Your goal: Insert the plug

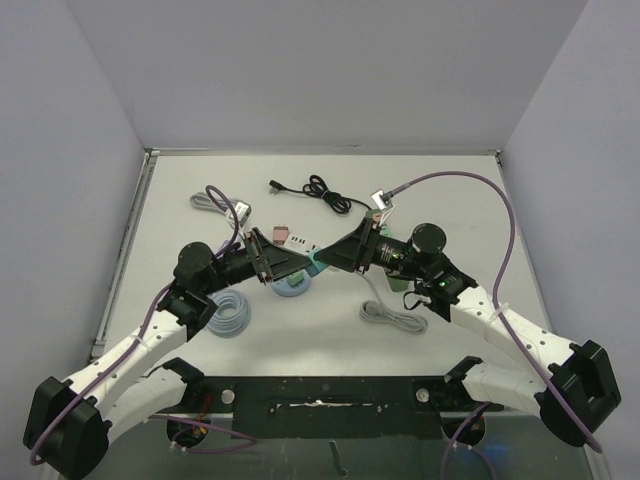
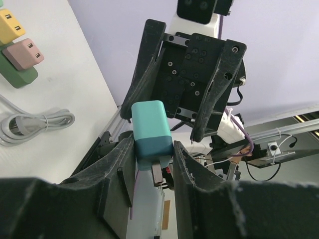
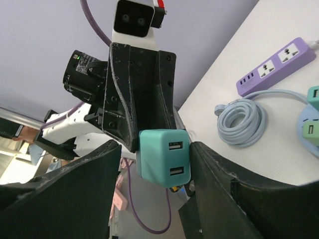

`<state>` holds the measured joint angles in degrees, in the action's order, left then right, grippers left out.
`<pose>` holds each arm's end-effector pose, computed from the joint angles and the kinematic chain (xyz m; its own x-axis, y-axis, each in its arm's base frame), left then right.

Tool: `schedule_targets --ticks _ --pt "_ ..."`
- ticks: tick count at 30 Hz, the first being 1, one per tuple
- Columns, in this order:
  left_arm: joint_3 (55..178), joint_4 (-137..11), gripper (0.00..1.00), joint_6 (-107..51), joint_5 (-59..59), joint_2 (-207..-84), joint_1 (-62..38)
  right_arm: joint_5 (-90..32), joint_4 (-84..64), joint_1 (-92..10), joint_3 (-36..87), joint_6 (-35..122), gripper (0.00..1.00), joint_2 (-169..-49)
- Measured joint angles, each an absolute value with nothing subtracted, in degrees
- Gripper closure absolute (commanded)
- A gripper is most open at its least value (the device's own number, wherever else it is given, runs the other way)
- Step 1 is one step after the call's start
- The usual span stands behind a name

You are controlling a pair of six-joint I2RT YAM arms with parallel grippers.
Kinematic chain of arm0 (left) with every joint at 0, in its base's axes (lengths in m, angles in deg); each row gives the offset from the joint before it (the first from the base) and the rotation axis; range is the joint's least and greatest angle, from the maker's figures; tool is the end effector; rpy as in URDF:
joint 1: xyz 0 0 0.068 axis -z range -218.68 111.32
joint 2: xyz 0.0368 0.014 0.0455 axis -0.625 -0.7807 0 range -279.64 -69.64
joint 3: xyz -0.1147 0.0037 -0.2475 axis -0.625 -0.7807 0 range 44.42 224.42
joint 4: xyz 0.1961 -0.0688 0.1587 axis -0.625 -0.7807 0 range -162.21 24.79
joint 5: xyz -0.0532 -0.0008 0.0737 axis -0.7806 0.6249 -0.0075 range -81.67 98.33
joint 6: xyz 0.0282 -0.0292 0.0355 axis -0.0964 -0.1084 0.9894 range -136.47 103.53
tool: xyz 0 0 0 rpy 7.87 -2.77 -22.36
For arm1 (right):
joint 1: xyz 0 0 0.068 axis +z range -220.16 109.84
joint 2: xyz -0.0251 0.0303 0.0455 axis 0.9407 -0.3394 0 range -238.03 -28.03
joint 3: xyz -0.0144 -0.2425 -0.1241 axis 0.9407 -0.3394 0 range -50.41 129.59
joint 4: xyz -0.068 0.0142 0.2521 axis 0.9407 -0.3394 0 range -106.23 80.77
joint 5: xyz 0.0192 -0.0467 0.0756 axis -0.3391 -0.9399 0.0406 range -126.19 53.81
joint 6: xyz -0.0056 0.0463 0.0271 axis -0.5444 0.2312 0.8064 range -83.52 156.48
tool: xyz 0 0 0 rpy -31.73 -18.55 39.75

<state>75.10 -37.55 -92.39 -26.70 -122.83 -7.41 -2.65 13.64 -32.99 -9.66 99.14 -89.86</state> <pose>0.1722 -0.1284 0.2957 -0.8675 -0.4024 -0.2924 0.2969 0.0529 -0.9535 0.1867 0.1662 0.3173 -0.8268 0.3021 -0.4745 -0.4557 0.1349 0.8799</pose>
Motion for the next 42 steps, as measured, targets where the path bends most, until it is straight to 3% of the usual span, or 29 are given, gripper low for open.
schedule_targets --ticks 5,13,14,18,21,24,34,42 --pt "75.1 -35.7 0.9 -92.6 -26.8 -122.2 -7.8 -0.9 15.6 -32.2 -9.6 101.4 0.38 -92.0" --pt "75.1 -32.2 0.89 -92.7 -26.9 -121.1 -8.0 -0.1 21.5 -31.8 -9.9 104.7 0.75 -92.5" --pt "75.1 -31.5 0.87 -92.8 -26.9 -121.0 -8.0 -0.1 22.6 -31.8 -10.2 105.2 0.79 -92.5" --pt "75.1 -32.0 0.57 -92.0 -26.4 -120.3 -8.2 -0.4 24.5 -31.8 -10.7 106.0 0.9 -92.5" --pt "75.1 -36.6 0.46 -89.9 -24.6 -119.4 -8.5 -2.2 22.1 -31.7 -10.6 103.4 0.94 -92.3" --pt "75.5 -44.8 0.41 -87.7 -21.6 -118.5 -9.2 -6.4 15.0 -31.8 -9.6 97.5 0.98 -92.2" --pt "77.1 -68.6 0.4 -82.8 -15.5 -121.6 -15.5 -23.3 -3.6 -31.8 -3.2 72.0 1.0 -93.4" --pt "78.3 -80.4 0.39 -77.3 -10.7 -124.3 -17.1 -29.3 -7.8 -31.8 0.9 50.5 1.0 -106.3"
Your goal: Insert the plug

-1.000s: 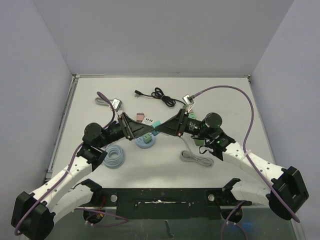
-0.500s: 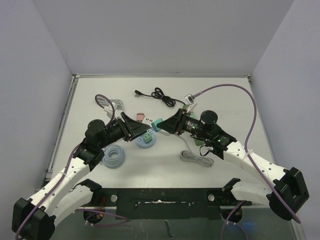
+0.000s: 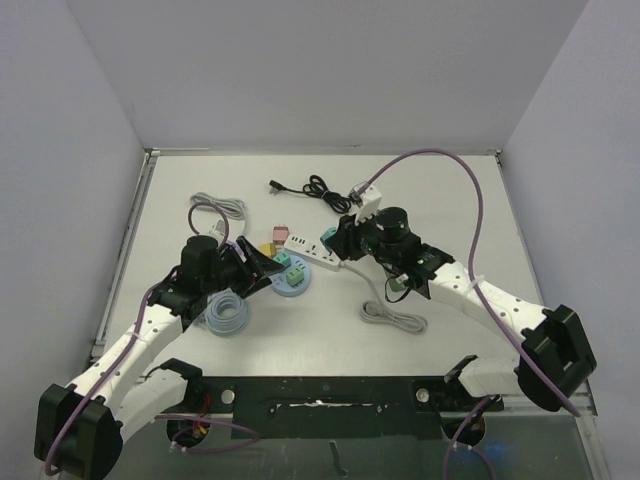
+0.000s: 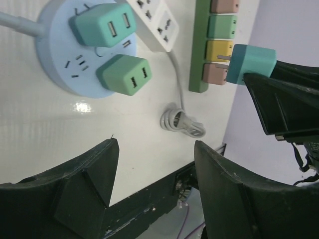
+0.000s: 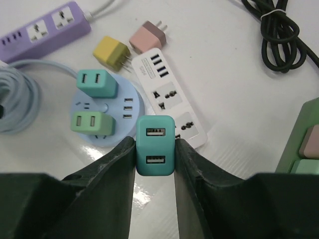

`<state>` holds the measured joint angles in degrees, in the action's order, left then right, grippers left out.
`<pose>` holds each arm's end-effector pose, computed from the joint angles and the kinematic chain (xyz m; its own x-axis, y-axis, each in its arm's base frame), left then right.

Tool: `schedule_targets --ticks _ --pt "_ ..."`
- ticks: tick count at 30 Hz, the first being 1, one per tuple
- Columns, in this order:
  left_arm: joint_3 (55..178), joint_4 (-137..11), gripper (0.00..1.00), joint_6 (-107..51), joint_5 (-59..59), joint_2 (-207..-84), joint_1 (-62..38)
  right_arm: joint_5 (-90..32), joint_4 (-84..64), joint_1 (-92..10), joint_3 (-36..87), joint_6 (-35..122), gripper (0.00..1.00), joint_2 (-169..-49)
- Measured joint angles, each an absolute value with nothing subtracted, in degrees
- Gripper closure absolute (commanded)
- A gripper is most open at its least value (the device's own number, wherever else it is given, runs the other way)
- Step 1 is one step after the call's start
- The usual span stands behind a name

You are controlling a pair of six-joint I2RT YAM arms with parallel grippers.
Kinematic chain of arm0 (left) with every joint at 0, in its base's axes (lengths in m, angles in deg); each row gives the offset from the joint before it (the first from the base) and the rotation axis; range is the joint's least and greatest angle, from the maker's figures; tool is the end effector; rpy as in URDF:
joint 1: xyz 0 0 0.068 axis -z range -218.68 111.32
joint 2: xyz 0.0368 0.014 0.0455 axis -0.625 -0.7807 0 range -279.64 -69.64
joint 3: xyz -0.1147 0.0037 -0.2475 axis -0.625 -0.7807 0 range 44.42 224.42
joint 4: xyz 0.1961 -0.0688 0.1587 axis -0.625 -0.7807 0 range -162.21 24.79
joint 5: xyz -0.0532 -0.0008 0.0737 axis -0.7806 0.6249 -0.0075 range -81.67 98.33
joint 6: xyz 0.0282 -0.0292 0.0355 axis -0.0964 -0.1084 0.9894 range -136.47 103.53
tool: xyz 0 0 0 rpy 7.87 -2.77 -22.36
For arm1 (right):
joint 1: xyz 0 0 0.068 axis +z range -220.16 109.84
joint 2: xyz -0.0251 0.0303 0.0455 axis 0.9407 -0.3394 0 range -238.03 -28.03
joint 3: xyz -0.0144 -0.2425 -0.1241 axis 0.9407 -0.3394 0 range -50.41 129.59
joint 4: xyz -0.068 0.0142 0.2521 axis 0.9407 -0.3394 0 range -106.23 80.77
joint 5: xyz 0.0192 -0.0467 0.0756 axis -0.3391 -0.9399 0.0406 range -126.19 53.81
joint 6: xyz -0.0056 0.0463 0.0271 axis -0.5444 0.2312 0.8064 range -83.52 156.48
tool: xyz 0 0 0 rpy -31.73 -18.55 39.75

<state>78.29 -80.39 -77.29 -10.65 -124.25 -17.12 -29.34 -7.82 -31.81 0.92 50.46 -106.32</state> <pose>0.1861 -0.0859 0.2349 -0.7833 -0.5782 -0.2284 -0.1874 0.5699 -0.8001 0.2410 0.1960 0.2672 -0.4974 -0.0878 -0.8631 -0.5981 0.7553 0.2679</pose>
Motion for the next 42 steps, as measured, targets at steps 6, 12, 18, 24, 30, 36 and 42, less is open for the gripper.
schedule_targets --ticks 6,12,18,24,30,36,42 --pt "79.0 -85.2 0.39 -73.8 -7.0 -126.0 -17.3 -28.6 -8.3 -31.8 2.3 40.8 1.0 -114.5" --pt "79.0 -86.6 0.39 -72.1 -5.7 -126.9 -17.4 -25.6 -7.2 -31.8 3.7 35.8 1.0 -118.7" --pt "79.0 -86.5 0.39 -71.2 -5.6 -127.4 -17.4 -22.7 -5.4 -31.9 3.7 32.7 1.0 -120.7" --pt "79.0 -86.4 0.39 -70.9 -6.1 -127.5 -17.4 -18.2 -4.9 -33.8 3.7 28.7 1.0 -121.3" --pt "79.0 -85.7 0.39 -70.7 -7.0 -127.5 -17.5 -11.7 -4.7 -38.4 3.6 24.5 1.0 -121.3" --pt "79.0 -85.4 0.39 -70.7 -7.4 -127.5 -17.5 -6.1 -6.5 -39.7 3.6 20.5 1.0 -122.1" --pt "79.0 -85.1 0.39 -70.7 -7.8 -127.6 -17.5 -3.3 -7.3 -39.7 3.6 18.5 1.0 -125.6"
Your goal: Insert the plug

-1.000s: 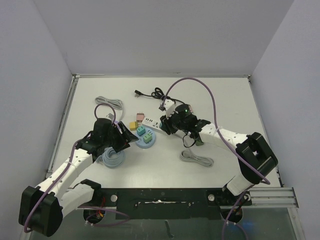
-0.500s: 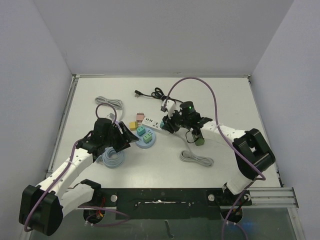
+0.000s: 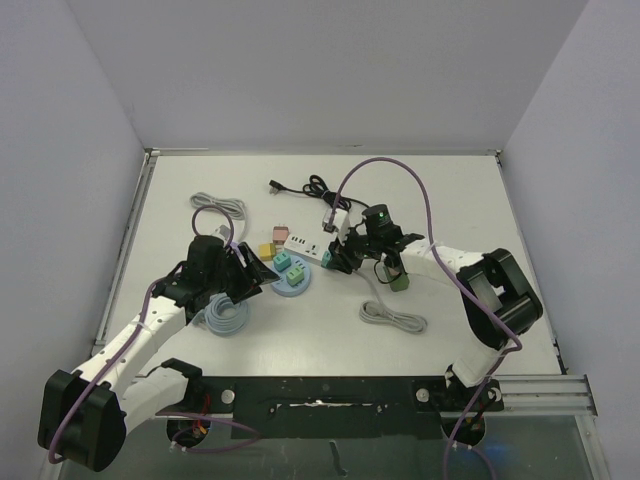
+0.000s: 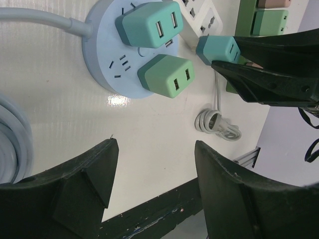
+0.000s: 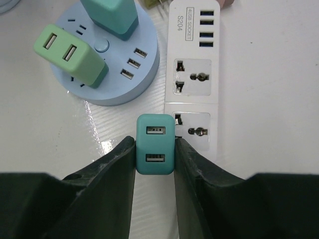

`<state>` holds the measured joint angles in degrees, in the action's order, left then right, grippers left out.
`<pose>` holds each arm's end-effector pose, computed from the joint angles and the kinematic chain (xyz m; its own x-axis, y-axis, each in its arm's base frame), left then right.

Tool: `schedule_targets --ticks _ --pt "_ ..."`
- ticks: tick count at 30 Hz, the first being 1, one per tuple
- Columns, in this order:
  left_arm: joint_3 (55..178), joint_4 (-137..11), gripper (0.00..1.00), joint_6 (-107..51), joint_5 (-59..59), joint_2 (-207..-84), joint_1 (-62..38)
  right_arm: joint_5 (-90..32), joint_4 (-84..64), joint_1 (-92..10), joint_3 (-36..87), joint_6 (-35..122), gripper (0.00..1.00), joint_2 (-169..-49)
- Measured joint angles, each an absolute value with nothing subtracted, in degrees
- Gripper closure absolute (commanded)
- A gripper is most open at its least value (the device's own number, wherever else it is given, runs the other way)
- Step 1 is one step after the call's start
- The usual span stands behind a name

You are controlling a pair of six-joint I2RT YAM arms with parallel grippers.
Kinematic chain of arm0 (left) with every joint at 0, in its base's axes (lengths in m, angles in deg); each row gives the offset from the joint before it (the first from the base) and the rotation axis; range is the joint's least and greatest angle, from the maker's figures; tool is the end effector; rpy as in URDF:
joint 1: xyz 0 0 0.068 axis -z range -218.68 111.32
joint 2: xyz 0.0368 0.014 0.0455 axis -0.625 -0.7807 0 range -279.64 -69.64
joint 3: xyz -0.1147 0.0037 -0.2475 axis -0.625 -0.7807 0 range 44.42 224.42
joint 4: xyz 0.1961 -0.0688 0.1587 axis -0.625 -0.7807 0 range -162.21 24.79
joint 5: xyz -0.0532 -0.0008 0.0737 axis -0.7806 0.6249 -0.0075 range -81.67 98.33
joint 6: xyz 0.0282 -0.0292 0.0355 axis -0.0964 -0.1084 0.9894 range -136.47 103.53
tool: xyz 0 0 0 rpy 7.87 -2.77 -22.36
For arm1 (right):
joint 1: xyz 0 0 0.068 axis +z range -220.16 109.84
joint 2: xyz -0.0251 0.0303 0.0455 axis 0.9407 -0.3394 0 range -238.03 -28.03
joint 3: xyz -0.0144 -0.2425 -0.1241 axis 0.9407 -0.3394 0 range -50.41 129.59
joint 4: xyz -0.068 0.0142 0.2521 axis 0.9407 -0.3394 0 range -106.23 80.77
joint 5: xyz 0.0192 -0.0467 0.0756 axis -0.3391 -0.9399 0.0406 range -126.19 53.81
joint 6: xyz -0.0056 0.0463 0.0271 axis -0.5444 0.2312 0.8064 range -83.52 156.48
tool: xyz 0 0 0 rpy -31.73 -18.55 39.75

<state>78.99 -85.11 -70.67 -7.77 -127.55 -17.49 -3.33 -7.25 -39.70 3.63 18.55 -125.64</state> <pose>0.1897 -0.0840 0.2211 -0.8081 -0.5224 -0.2722 -0.2046 0.6822 -0.7020 0.2932 0.1948 0.1807 -0.3055 -0.4798 -0.8225 -0.9142 0.3894 0.1124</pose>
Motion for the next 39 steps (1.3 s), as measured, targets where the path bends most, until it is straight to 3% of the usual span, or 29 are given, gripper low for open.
schedule_targets --ticks 16,39 --pt "79.0 -85.1 0.39 -70.3 -8.0 -127.6 -17.5 -1.2 -4.7 -40.2 3.7 19.6 1.0 -120.3" --pt "79.0 -85.0 0.39 -70.2 -8.0 -127.5 -17.8 -3.4 -5.3 -40.4 6.7 16.8 1.0 -129.2"
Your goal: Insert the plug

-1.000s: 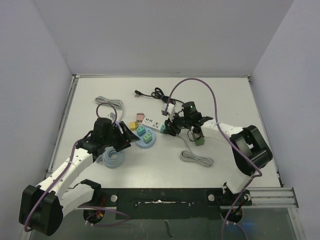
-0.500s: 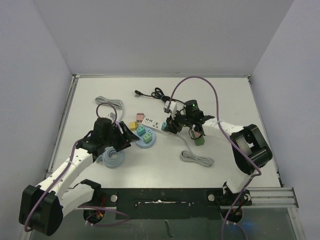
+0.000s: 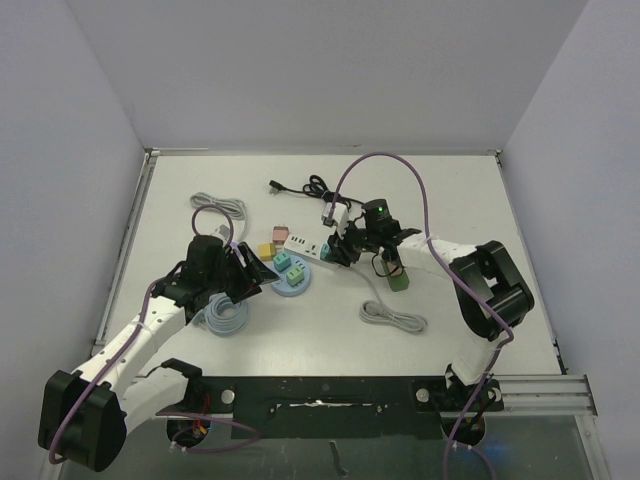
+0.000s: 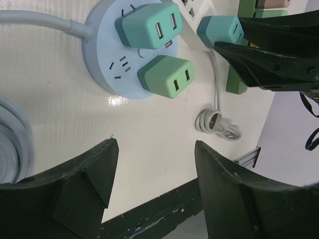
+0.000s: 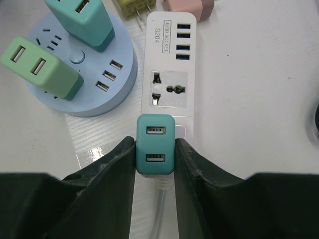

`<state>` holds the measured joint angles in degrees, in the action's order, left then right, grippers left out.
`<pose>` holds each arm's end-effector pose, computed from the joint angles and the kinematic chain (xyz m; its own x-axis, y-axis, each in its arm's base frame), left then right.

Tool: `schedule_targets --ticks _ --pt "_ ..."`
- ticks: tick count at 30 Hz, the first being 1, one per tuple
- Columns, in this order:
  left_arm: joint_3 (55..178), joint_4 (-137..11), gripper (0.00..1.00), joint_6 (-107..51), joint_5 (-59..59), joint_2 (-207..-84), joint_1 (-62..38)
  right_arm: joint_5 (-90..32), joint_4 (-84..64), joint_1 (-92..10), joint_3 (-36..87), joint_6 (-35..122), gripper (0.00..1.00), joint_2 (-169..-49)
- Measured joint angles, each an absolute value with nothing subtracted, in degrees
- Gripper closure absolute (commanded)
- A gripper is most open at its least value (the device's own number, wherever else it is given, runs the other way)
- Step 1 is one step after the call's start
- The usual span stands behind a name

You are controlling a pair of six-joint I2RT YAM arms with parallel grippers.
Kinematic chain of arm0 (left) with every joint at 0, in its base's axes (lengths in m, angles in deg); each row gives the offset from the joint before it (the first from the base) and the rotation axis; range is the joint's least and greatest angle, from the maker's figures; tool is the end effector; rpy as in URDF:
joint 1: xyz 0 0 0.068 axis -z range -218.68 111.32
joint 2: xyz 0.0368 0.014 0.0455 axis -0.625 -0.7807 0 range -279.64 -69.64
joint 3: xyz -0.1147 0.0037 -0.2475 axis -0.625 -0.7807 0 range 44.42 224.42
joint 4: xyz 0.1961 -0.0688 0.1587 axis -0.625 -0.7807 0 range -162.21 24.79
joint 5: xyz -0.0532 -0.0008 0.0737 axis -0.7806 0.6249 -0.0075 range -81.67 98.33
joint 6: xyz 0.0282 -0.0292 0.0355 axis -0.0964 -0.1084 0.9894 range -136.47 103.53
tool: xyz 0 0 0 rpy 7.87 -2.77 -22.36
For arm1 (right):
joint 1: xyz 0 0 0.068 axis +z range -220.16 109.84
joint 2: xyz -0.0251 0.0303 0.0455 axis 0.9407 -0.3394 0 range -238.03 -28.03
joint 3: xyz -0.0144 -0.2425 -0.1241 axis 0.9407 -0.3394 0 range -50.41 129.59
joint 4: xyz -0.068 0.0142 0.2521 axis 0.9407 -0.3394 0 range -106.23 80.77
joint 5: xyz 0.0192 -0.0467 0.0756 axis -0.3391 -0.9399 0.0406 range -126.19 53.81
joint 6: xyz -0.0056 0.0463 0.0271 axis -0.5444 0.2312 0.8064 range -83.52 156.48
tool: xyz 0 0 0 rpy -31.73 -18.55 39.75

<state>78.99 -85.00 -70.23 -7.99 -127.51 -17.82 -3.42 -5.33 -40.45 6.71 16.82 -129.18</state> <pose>0.1902 -0.0831 0.2214 -0.8077 -0.5205 -0.2770 -0.1993 0.6832 -0.7025 0.3104 0.1993 0.1783 -0.2659 -0.4776 -0.8374 -0.9193 0.3870 0.0713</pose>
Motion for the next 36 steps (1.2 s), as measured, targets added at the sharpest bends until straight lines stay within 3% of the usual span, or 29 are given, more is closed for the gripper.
schedule_targets --ticks 17,25,31,36 --pt "79.3 -85.1 0.38 -68.5 -5.4 -128.3 -18.3 -14.0 -2.9 -35.9 11.4 22.5 1.0 -133.4" --pt "83.5 -85.8 0.34 -66.0 -1.2 -129.8 -18.6 -23.7 -6.6 -35.6 3.3 29.8 0.99 -124.3" --pt "86.2 -85.5 0.29 -63.5 3.2 -134.8 -18.7 -27.3 -9.9 -35.7 0.3 34.7 0.57 -119.9" --pt "90.2 -83.9 0.26 -60.2 7.5 -141.5 -18.8 -29.4 -13.4 -35.9 0.4 39.3 0.45 -119.8"
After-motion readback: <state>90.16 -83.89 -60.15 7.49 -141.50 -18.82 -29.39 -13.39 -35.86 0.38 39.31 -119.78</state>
